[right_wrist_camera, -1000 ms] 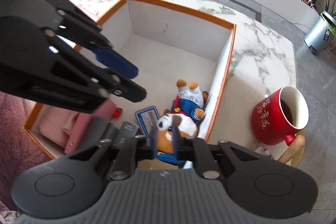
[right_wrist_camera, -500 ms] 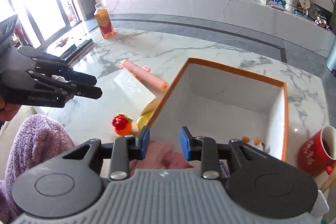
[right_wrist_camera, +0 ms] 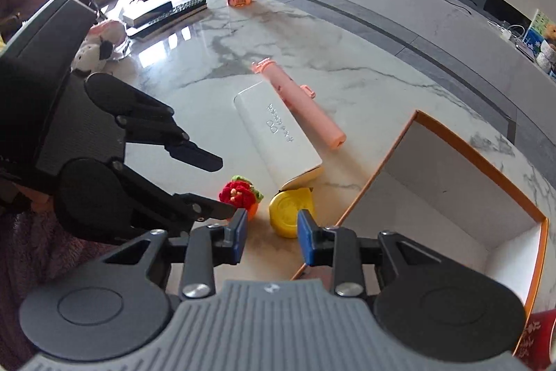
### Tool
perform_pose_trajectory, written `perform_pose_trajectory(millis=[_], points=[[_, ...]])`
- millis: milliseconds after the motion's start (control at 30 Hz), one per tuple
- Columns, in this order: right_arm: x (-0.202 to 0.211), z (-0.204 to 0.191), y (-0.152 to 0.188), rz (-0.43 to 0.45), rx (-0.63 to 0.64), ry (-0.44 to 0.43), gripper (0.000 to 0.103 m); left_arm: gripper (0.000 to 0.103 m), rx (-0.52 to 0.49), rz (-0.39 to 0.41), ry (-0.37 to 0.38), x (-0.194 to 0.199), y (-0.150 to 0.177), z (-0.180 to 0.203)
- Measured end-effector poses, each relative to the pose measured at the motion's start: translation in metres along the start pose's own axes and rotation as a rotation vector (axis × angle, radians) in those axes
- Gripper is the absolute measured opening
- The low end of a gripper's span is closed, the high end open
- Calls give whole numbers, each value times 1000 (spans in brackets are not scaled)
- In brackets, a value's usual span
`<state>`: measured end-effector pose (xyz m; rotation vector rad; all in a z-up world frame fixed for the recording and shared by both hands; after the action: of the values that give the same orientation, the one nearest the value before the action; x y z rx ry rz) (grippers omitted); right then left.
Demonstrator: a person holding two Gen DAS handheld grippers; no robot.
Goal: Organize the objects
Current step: 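Move the left gripper to the red knitted strawberry while the right gripper moves to the yellow tape measure, then grasp the knitted strawberry with the left gripper while the right gripper grasps the tape measure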
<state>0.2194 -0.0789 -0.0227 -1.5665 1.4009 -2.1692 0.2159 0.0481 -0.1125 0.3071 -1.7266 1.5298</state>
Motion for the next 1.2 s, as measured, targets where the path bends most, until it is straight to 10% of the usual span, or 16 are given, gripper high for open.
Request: perform_pose_trajectory(millis=[833,1200], points=[[-131,-11,-19,-476,256,-66,49,45,280,-38,-74,2,22,-58],[-166,5,-1,-594,165,-53,61,45,332,-28,-45,-2,23,-66]])
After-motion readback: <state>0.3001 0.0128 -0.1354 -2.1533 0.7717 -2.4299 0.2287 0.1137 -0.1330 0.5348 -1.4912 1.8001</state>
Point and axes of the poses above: each gripper's, at about its wrist camera, not at the fingertips, and x roughly against the way its jaws point, z to its right, y to its underside, the point moved 3 cm from there along -x, roughly the way its jaws point, and after that the axes turned 14 degrees about z, right-handed, at the moved point
